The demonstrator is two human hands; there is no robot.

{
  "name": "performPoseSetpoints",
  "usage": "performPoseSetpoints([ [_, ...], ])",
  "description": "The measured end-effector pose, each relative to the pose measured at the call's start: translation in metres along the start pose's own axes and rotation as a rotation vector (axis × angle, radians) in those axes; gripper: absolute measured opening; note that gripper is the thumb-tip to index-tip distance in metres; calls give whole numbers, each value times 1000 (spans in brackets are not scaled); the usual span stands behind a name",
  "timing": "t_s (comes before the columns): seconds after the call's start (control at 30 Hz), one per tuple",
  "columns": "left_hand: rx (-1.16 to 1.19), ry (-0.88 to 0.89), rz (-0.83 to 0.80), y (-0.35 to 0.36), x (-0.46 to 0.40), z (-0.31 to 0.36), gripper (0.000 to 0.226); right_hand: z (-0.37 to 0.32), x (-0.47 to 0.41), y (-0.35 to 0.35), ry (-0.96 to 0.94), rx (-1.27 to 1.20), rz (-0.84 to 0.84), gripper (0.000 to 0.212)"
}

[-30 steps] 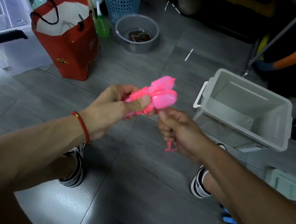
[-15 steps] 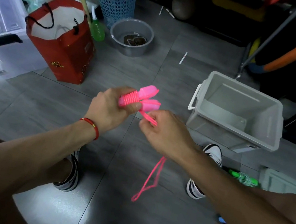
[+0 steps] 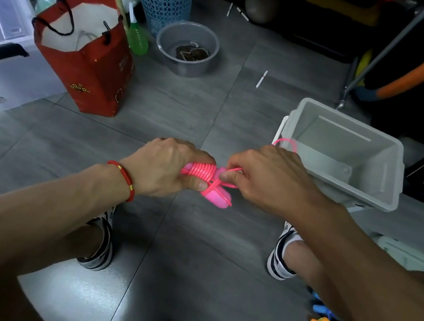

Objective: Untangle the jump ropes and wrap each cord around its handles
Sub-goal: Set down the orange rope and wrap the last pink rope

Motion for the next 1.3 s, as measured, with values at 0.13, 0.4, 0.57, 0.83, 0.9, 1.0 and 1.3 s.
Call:
performPoseSetpoints([
  [0.13,-36,66,-5,-3,2,3,36,10,-2,-2,22,-79,-26,28],
  [0.4,-45,175,-27,-7,7,8,45,19,-7,-5,5,-287,-119,22],
  [0.57,333,227,-100,-16,13,15,45,29,-13,-6,-124,-685,-214,11],
  [0.83,1274,-94,189,-8,11,-7,33,23,-21,46,21,-955,-78,35],
  [0.9,1290,-297,282,1,8,-21,22,4,-17,59,33,-917,-128,30],
  [1.0,1150,-417,413,3,9,-25,15,-15,-13,65,113,-819,-164,31],
  [1.3,547,-296,619,-5,15,3,29,-21,-6,38,430,-1001,164,57],
])
Point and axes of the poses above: each hand's wrist, its own x-axis away from the middle knuckle, its own y-axis out of the palm, z = x × y, the point moved 5 cm from there along -x, towards the middle knuckle, and after that the axes turned 3 degrees about -z, right-handed, at the moved point
